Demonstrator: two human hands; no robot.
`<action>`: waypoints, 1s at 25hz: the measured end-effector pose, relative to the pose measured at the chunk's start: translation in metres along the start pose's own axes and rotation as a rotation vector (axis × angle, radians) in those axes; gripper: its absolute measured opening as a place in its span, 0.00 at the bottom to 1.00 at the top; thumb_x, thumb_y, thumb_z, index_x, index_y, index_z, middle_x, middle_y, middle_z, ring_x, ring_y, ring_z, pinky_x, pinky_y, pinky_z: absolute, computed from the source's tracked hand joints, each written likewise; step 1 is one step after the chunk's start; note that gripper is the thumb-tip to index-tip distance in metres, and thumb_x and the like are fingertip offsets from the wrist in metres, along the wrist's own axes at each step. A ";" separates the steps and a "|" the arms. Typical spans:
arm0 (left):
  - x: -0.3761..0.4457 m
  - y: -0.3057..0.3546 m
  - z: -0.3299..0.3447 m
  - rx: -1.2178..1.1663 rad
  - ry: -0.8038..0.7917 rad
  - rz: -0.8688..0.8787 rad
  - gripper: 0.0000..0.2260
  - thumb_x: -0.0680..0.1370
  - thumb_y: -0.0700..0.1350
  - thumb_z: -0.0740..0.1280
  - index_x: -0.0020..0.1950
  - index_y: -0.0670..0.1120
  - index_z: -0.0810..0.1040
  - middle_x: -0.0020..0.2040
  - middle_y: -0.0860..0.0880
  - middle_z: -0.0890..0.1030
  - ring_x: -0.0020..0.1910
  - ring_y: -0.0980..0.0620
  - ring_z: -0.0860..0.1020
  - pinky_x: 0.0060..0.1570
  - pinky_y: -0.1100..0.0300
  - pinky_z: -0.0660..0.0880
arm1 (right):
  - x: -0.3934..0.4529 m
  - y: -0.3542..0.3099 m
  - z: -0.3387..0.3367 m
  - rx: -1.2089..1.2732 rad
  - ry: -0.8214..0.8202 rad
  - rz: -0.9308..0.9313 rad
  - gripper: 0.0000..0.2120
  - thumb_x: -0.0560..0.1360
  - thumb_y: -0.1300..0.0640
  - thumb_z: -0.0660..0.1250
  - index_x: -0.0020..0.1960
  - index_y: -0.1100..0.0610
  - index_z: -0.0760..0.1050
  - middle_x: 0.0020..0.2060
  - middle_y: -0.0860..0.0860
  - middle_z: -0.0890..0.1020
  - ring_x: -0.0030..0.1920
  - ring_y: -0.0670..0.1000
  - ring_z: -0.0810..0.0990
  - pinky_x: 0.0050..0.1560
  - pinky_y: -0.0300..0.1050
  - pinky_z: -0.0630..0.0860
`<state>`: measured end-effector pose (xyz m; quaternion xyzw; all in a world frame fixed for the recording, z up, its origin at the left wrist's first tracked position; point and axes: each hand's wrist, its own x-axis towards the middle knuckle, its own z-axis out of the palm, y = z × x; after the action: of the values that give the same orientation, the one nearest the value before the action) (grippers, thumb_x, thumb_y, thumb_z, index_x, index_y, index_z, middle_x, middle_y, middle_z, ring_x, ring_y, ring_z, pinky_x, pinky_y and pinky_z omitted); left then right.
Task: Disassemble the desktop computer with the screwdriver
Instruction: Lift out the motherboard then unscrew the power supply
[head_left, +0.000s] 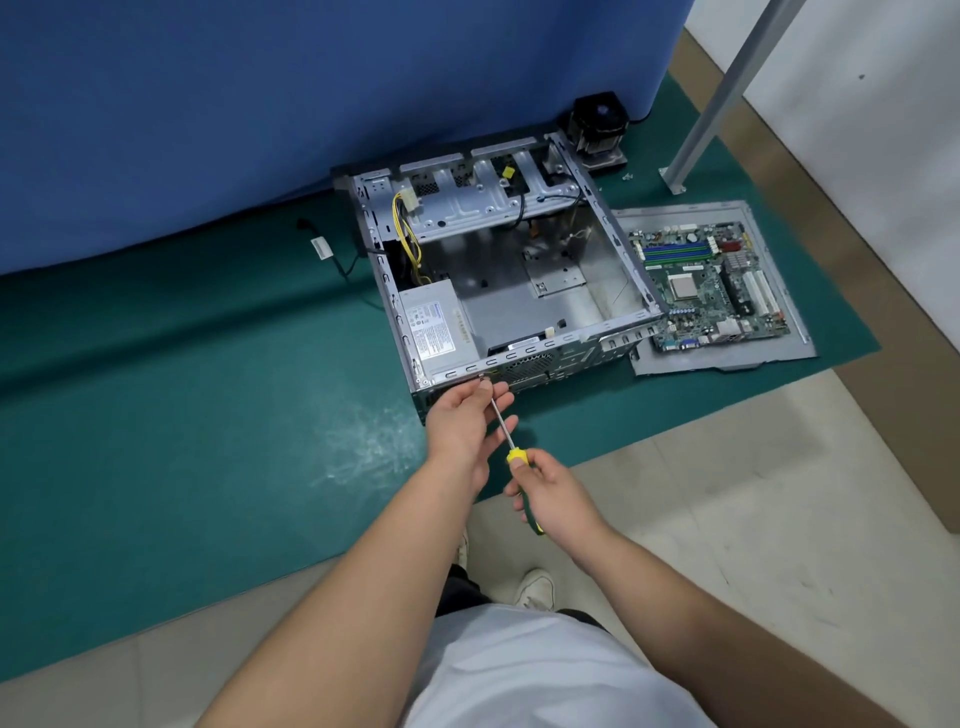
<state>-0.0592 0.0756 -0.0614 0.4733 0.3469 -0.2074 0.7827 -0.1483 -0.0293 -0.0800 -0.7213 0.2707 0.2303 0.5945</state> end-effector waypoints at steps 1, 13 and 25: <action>0.000 0.001 -0.001 0.001 -0.003 -0.004 0.07 0.84 0.39 0.67 0.61 0.40 0.78 0.50 0.45 0.87 0.52 0.49 0.86 0.50 0.49 0.84 | -0.001 -0.001 0.001 0.010 0.003 0.006 0.08 0.85 0.50 0.60 0.54 0.51 0.76 0.42 0.51 0.82 0.40 0.49 0.78 0.44 0.48 0.76; 0.003 0.004 0.000 0.030 0.017 -0.041 0.07 0.83 0.40 0.68 0.59 0.40 0.79 0.49 0.45 0.88 0.50 0.49 0.87 0.47 0.52 0.85 | -0.006 0.002 0.003 -0.051 0.140 -0.048 0.07 0.83 0.46 0.64 0.50 0.46 0.78 0.40 0.47 0.85 0.37 0.44 0.81 0.46 0.52 0.82; 0.004 0.006 0.001 0.072 0.015 -0.067 0.05 0.83 0.40 0.68 0.57 0.40 0.79 0.47 0.43 0.88 0.46 0.48 0.87 0.43 0.53 0.84 | -0.016 -0.008 0.003 -0.563 0.357 -0.190 0.14 0.79 0.39 0.66 0.49 0.50 0.72 0.36 0.47 0.80 0.39 0.54 0.80 0.37 0.49 0.74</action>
<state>-0.0518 0.0776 -0.0604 0.4909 0.3605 -0.2423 0.7552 -0.1547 -0.0235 -0.0643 -0.9079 0.2280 0.1097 0.3341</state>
